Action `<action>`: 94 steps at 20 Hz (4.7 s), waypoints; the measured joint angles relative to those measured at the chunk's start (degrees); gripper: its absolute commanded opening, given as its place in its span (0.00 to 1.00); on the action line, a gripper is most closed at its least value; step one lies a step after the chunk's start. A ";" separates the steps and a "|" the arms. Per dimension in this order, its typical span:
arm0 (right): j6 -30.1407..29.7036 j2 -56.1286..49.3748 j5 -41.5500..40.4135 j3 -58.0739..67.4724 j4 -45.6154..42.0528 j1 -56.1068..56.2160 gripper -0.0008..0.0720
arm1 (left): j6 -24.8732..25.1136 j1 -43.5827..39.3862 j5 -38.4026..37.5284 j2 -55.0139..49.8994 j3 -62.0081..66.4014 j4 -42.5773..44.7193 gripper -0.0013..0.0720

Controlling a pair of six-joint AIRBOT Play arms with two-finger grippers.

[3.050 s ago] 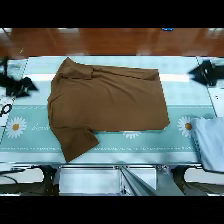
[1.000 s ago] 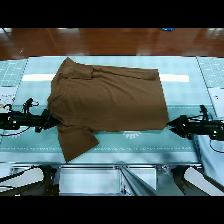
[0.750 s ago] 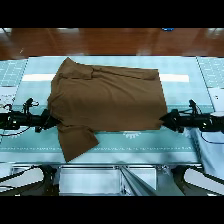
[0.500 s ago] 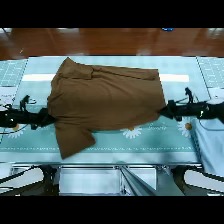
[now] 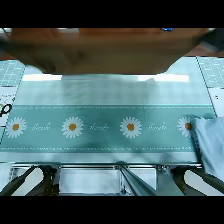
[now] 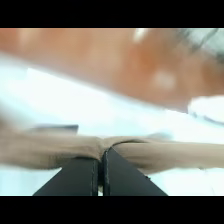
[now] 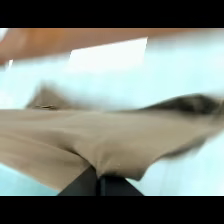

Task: Fold the shirts.

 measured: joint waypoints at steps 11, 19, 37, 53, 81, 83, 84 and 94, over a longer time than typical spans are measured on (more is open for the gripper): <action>7.04 21.94 4.59 17.55 -13.53 0.00 0.05 | -9.29 -2.05 4.94 23.39 20.92 27.93 0.04; 12.24 27.91 15.72 15.19 -20.57 0.00 0.05 | -17.97 -14.56 -2.03 30.08 16.13 51.39 0.04; 4.17 -16.04 -18.64 -13.68 -11.89 7.41 0.05 | -13.07 -17.00 17.75 -27.15 3.82 25.00 0.04; 2.73 -40.92 -4.98 8.48 -13.20 7.23 0.05 | -14.62 -16.22 1.60 -42.42 18.21 29.46 0.04; 8.74 -32.48 9.75 -3.85 -17.68 0.20 0.58 | -14.82 -10.49 -16.20 -34.05 0.46 36.28 0.71; 8.20 -25.75 6.40 -12.28 -17.51 -2.51 0.58 | -14.82 -6.49 -15.47 -28.89 -5.86 37.03 0.71; 7.34 -22.03 4.00 -17.53 -16.81 -3.93 0.58 | -14.84 -4.13 -14.27 -26.12 -9.79 36.94 0.71; -2.40 9.16 -10.38 -61.99 -1.62 -9.81 0.58 | -7.69 9.97 -4.20 -6.14 -49.88 25.86 0.71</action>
